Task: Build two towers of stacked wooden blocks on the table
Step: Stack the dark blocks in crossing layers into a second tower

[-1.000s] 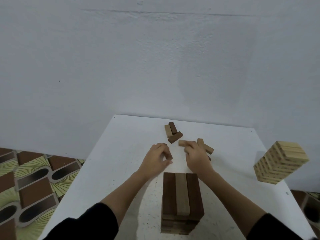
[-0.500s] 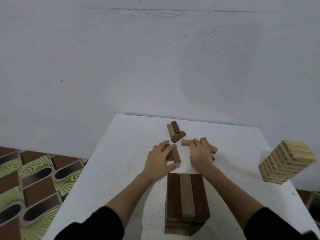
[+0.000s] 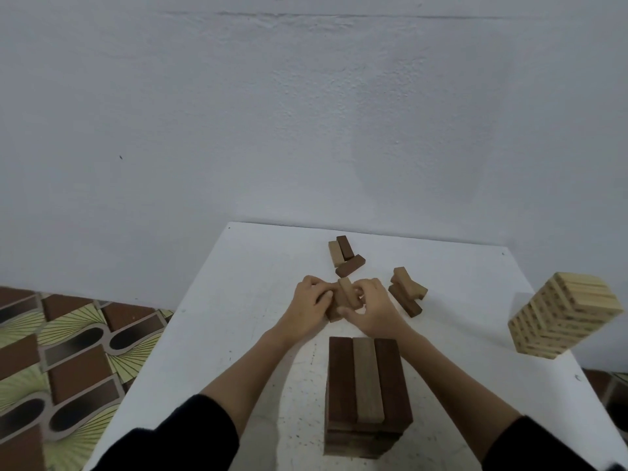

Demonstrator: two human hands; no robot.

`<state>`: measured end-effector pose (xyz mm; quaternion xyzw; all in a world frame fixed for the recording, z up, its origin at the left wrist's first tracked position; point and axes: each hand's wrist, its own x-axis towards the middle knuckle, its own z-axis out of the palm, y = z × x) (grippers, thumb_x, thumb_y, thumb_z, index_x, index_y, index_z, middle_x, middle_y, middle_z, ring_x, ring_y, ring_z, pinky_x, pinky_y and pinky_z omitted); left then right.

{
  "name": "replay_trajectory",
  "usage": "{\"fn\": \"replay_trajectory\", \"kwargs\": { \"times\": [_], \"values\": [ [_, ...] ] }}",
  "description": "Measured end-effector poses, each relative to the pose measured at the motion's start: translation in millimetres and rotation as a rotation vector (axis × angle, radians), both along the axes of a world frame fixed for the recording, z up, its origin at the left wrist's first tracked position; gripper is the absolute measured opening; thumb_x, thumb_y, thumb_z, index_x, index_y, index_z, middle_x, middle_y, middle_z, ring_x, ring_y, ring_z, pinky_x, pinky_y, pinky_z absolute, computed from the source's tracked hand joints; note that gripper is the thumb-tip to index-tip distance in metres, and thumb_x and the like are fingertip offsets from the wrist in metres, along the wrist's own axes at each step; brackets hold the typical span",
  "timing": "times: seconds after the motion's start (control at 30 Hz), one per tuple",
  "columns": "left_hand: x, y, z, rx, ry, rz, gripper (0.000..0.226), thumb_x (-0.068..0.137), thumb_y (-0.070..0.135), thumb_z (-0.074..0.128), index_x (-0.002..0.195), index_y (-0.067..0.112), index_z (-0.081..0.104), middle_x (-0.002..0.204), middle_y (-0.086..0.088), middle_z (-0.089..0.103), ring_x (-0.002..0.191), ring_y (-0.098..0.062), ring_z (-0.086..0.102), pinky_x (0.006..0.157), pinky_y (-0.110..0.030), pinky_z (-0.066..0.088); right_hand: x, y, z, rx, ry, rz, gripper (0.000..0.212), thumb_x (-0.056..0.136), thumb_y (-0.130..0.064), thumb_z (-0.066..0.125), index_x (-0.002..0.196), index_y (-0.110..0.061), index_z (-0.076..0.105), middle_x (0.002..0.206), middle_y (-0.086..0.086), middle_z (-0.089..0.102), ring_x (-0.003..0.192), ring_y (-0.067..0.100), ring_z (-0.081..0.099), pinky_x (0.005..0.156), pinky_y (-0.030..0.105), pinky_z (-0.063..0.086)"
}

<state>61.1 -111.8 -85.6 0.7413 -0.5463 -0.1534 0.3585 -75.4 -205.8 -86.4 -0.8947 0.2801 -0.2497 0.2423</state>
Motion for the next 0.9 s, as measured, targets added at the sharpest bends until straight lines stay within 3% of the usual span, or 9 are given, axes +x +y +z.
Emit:
{"fn": "replay_trajectory", "kwargs": {
  "times": [0.07,0.13,0.23,0.33,0.5,0.63,0.73,0.8,0.9],
  "values": [
    [3.0,3.8,5.0,0.042,0.043,0.033,0.034,0.101,0.006,0.032,0.125,0.006,0.056,0.118,-0.011,0.050,0.102,-0.009,0.042,0.086,0.000,0.031,4.7,5.8,2.3,-0.017,0.059,-0.007,0.092,0.072,-0.068,0.056,0.108,0.017,0.054,0.092,0.027,0.059,0.080,0.037,0.059,0.069,0.044,0.048],
    [1.8,5.7,7.6,0.036,0.111,0.065,0.035,0.099,0.001,0.032,0.128,0.005,0.052,0.118,-0.009,0.051,0.103,-0.011,0.046,0.083,0.001,0.029,8.6,9.9,12.6,0.007,0.239,-0.006,0.118,0.058,-0.081,0.049,0.131,0.011,0.038,0.120,0.023,0.050,0.108,0.034,0.049,0.091,0.040,0.037],
    [-3.3,11.4,8.1,0.035,0.245,0.119,0.040,0.094,-0.002,0.043,0.133,0.007,0.045,0.123,-0.006,0.052,0.100,-0.011,0.049,0.087,-0.010,0.037,14.0,7.8,15.7,0.027,0.402,-0.033,0.105,0.067,-0.061,0.067,0.142,-0.004,0.022,0.136,0.012,0.037,0.123,0.026,0.036,0.101,0.032,0.029],
    [0.2,21.9,4.0,0.033,0.296,0.111,0.063,0.083,-0.002,0.062,0.138,0.015,0.037,0.126,-0.005,0.044,0.088,-0.011,0.048,0.072,-0.008,0.044,13.6,3.2,13.8,0.153,0.367,-0.019,0.098,0.066,-0.040,0.074,0.143,-0.011,0.020,0.129,0.005,0.042,0.120,0.025,0.036,0.097,0.033,0.034],
    [2.0,28.8,-0.1,0.091,0.261,0.026,0.092,0.073,0.020,0.080,0.146,0.025,0.025,0.129,0.005,0.038,0.102,-0.011,0.044,0.080,-0.011,0.042,0.8,-2.5,11.8,0.240,0.310,0.059,0.103,0.054,-0.035,0.065,0.146,-0.020,0.020,0.135,-0.005,0.046,0.121,0.020,0.031,0.098,0.033,0.028],
    [-4.8,24.9,2.2,0.088,0.333,0.025,0.096,0.072,0.013,0.081,0.148,0.022,0.023,0.131,0.002,0.039,0.102,-0.012,0.046,0.077,-0.012,0.044,-3.8,-5.6,2.1,0.246,0.249,0.074,0.114,0.061,-0.032,0.086,0.146,-0.011,0.014,0.142,0.007,0.036,0.124,0.020,0.034,0.102,0.032,0.033],
    [-7.1,25.4,3.4,0.050,0.388,0.055,0.093,0.072,0.008,0.080,0.147,0.021,0.026,0.129,0.003,0.042,0.097,-0.011,0.047,0.074,-0.012,0.045,-8.0,-2.3,-1.1,0.305,0.175,0.020,0.122,0.049,-0.046,0.085,0.145,-0.010,0.020,0.136,0.006,0.040,0.101,0.015,0.044,0.078,0.014,0.037],
    [-8.1,26.5,2.6,0.026,0.400,0.069,0.091,0.072,0.008,0.080,0.146,0.020,0.028,0.127,0.003,0.045,0.094,-0.012,0.048,0.075,-0.015,0.046,-10.7,0.4,-5.2,0.342,0.091,-0.013,0.112,0.053,-0.032,0.089,0.143,-0.010,0.026,0.133,0.007,0.044,0.086,0.008,0.045,0.063,0.005,0.037],
    [-9.9,27.4,1.1,0.003,0.433,0.074,0.088,0.072,0.007,0.080,0.144,0.021,0.030,0.127,0.002,0.046,0.095,-0.014,0.050,0.077,-0.017,0.046,-13.7,0.4,-11.5,0.355,0.013,-0.014,0.096,0.062,-0.012,0.087,0.140,-0.007,0.032,0.128,0.011,0.049,0.083,0.012,0.050,0.063,0.007,0.042]
  ]
}}
